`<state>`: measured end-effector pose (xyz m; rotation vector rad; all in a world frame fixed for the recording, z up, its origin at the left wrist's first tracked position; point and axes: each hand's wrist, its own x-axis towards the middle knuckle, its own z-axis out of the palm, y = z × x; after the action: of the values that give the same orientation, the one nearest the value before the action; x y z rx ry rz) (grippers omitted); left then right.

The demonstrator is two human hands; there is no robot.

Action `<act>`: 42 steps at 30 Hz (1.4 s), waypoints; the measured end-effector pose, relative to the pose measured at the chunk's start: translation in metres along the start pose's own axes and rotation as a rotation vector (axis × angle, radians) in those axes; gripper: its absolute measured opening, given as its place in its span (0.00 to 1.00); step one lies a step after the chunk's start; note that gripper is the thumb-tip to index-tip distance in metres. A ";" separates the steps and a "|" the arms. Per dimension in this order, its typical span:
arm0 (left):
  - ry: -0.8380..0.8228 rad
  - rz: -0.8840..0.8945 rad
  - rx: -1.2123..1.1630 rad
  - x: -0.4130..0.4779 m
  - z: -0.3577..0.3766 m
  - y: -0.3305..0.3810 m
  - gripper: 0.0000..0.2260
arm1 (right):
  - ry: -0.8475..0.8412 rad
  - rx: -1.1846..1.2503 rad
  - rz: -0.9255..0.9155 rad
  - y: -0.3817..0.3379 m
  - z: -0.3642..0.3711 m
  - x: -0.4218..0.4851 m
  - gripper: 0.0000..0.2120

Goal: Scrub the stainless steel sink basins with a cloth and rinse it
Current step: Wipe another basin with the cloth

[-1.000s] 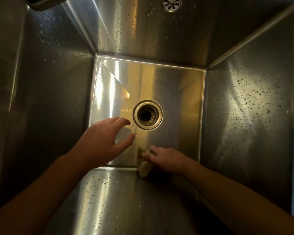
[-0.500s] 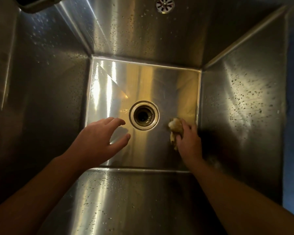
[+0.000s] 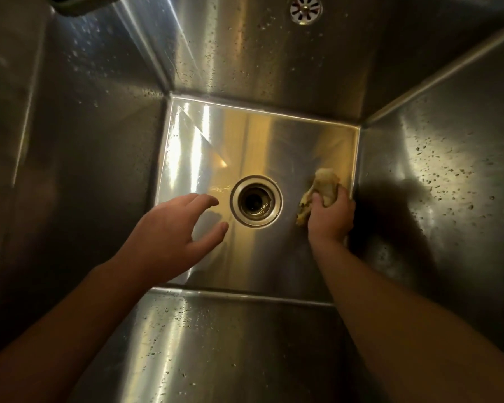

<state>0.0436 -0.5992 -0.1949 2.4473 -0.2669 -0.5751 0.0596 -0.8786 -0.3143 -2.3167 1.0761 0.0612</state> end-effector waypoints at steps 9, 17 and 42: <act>0.045 -0.030 0.032 0.003 -0.004 -0.011 0.25 | -0.263 -0.072 -0.435 -0.086 0.057 0.006 0.24; 0.080 -0.066 0.075 0.003 -0.005 -0.014 0.25 | -0.586 -0.276 -0.957 -0.123 0.087 -0.017 0.22; 0.076 0.006 0.144 -0.006 -0.007 -0.009 0.25 | -1.059 -0.443 -1.253 0.011 0.040 -0.092 0.23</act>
<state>0.0421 -0.5870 -0.1933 2.5997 -0.2932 -0.4736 -0.0024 -0.8004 -0.3279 -2.3263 -0.9792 0.9395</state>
